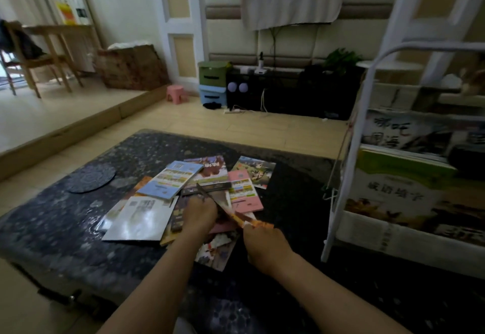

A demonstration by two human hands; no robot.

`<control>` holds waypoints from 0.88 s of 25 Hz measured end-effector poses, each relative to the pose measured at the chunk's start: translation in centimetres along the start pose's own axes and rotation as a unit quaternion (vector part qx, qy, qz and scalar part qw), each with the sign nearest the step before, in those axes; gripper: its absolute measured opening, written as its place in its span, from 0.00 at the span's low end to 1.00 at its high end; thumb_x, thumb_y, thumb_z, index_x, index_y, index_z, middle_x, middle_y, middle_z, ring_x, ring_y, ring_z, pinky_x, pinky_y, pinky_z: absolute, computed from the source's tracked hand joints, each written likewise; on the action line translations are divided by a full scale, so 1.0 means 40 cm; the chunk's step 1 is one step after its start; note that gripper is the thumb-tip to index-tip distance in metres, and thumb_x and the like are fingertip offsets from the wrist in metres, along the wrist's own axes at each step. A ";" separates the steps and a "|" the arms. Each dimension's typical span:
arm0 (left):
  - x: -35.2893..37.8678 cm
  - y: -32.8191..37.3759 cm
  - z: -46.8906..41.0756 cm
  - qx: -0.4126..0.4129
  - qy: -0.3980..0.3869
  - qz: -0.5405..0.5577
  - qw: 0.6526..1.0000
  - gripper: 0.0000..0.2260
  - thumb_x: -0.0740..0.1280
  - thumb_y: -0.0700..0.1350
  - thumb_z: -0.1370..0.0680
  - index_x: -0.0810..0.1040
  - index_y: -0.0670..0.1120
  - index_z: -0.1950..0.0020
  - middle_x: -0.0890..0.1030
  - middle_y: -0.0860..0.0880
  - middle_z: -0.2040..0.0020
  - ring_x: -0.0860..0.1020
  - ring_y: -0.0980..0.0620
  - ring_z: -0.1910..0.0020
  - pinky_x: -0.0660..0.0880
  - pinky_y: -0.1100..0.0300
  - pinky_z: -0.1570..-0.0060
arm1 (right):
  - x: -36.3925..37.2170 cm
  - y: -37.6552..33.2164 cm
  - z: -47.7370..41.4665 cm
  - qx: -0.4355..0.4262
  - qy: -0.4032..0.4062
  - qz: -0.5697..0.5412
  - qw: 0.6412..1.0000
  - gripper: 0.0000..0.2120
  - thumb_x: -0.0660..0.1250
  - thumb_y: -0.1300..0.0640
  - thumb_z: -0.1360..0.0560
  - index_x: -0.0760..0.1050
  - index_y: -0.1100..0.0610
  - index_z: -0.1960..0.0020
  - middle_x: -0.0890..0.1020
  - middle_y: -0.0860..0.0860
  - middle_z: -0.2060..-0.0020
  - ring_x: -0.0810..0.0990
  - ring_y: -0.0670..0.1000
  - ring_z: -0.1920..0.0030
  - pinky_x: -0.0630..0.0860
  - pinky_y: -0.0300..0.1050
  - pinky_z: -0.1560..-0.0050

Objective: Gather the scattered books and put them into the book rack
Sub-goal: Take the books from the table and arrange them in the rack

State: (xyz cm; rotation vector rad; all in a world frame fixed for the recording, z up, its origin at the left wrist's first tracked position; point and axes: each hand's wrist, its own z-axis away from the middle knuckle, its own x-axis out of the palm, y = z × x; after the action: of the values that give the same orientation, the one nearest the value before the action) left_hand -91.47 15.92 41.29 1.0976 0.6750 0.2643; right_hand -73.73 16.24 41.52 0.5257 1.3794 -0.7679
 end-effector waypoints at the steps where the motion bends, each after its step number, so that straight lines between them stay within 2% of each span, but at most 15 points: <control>1: 0.028 0.021 0.018 -0.040 -0.016 0.101 0.994 0.13 0.58 0.49 0.20 0.76 0.40 0.49 0.79 0.36 0.51 0.80 0.38 0.55 0.80 0.39 0.54 | -0.013 -0.001 0.015 0.007 0.011 -0.022 1.000 0.17 0.58 0.62 0.20 0.68 0.61 0.32 0.77 0.61 0.39 0.78 0.64 0.42 0.75 0.56 0.47; 2: 0.052 0.043 0.040 -0.065 -0.024 0.182 0.981 0.15 0.57 0.50 0.20 0.77 0.41 0.49 0.80 0.36 0.50 0.81 0.36 0.55 0.80 0.37 0.55 | -0.025 0.000 0.027 0.011 0.022 -0.040 0.999 0.19 0.59 0.63 0.20 0.65 0.60 0.29 0.77 0.60 0.39 0.78 0.65 0.42 0.75 0.56 0.48; 4: 0.079 0.101 0.103 -0.057 -0.035 0.247 0.967 0.17 0.56 0.53 0.19 0.76 0.42 0.45 0.80 0.38 0.49 0.80 0.36 0.53 0.80 0.37 0.53 | -0.046 0.010 0.050 0.011 0.038 -0.054 0.998 0.18 0.59 0.63 0.20 0.66 0.60 0.30 0.77 0.61 0.40 0.78 0.65 0.43 0.75 0.56 0.48; 6: 0.097 0.152 0.141 0.008 -0.044 0.210 0.977 0.16 0.60 0.54 0.20 0.71 0.47 0.37 0.77 0.40 0.45 0.78 0.36 0.49 0.80 0.38 0.53 | -0.065 0.028 0.078 -0.006 0.056 -0.053 0.997 0.13 0.60 0.62 0.20 0.68 0.61 0.37 0.78 0.62 0.41 0.78 0.65 0.43 0.73 0.55 0.51; 8: 0.094 0.189 0.147 0.079 -0.026 0.121 0.989 0.21 0.63 0.48 0.26 0.69 0.46 0.33 0.77 0.41 0.43 0.78 0.37 0.47 0.80 0.37 0.54 | -0.091 0.049 0.106 -0.034 0.099 -0.057 0.993 0.10 0.59 0.57 0.18 0.69 0.59 0.39 0.77 0.61 0.43 0.78 0.64 0.45 0.69 0.53 0.55; 10: 0.079 0.251 0.168 0.153 -0.004 0.096 0.984 0.13 0.63 0.45 0.27 0.76 0.49 0.43 0.81 0.43 0.49 0.80 0.40 0.51 0.79 0.36 0.53 | -0.141 0.085 0.139 -0.035 0.157 -0.092 0.983 0.13 0.56 0.47 0.17 0.69 0.55 0.42 0.77 0.59 0.44 0.78 0.62 0.47 0.67 0.52 0.56; 12: 0.062 0.331 0.220 0.195 0.002 0.119 0.973 0.07 0.62 0.43 0.26 0.78 0.50 0.52 0.83 0.44 0.54 0.82 0.41 0.53 0.80 0.37 0.53 | -0.206 0.139 0.170 -0.023 0.198 -0.121 0.972 0.14 0.56 0.44 0.18 0.69 0.54 0.43 0.78 0.56 0.47 0.78 0.61 0.49 0.68 0.50 0.57; 14: 0.060 0.415 0.295 0.226 -0.017 0.135 0.965 0.09 0.60 0.36 0.26 0.78 0.45 0.52 0.82 0.43 0.56 0.81 0.42 0.57 0.80 0.47 0.62 | -0.272 0.205 0.202 -0.013 0.226 -0.115 0.967 0.13 0.59 0.46 0.19 0.68 0.54 0.41 0.78 0.56 0.47 0.79 0.62 0.48 0.72 0.51 0.57; 15: 0.069 0.449 0.329 0.243 -0.029 0.125 0.961 0.11 0.58 0.33 0.25 0.77 0.45 0.52 0.81 0.43 0.57 0.81 0.44 0.59 0.77 0.53 0.67 | -0.306 0.241 0.222 0.002 0.242 -0.111 0.964 0.14 0.60 0.47 0.20 0.67 0.54 0.40 0.78 0.56 0.46 0.79 0.62 0.47 0.75 0.52 0.55; 16: 0.082 0.477 0.357 0.264 -0.045 0.109 0.957 0.13 0.57 0.31 0.25 0.77 0.45 0.52 0.81 0.44 0.58 0.80 0.45 0.60 0.75 0.57 0.69 | -0.336 0.273 0.240 0.023 0.256 -0.111 0.960 0.15 0.61 0.47 0.21 0.66 0.54 0.39 0.77 0.57 0.44 0.79 0.63 0.46 0.77 0.54 0.51; 18: 0.123 0.527 0.411 0.304 -0.080 0.089 0.945 0.16 0.58 0.29 0.26 0.77 0.48 0.52 0.81 0.44 0.57 0.81 0.46 0.58 0.76 0.57 0.66 | -0.399 0.335 0.285 0.069 0.275 -0.122 0.951 0.25 0.64 0.46 0.24 0.62 0.53 0.31 0.73 0.58 0.35 0.76 0.63 0.39 0.76 0.58 0.44; 20: 0.182 0.566 0.460 0.313 -0.128 0.094 0.936 0.17 0.58 0.29 0.26 0.78 0.50 0.50 0.83 0.44 0.53 0.82 0.44 0.54 0.79 0.53 0.60 | -0.458 0.403 0.340 0.104 0.285 -0.122 0.945 0.38 0.68 0.45 0.26 0.52 0.50 0.22 0.62 0.58 0.27 0.70 0.63 0.31 0.73 0.60 0.37; 22: 0.255 0.593 0.502 0.316 -0.179 0.088 0.928 0.17 0.59 0.29 0.25 0.78 0.50 0.49 0.83 0.44 0.53 0.82 0.44 0.53 0.80 0.52 0.57 | -0.514 0.478 0.407 0.122 0.281 -0.116 0.945 0.48 0.72 0.45 0.27 0.42 0.45 0.20 0.51 0.57 0.22 0.64 0.64 0.27 0.70 0.62 0.33</control>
State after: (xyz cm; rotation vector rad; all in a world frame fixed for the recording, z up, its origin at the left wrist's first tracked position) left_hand -68.13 17.16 64.16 1.7785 0.3307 -0.0165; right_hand -48.95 20.47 62.06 0.8299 1.9116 -1.0384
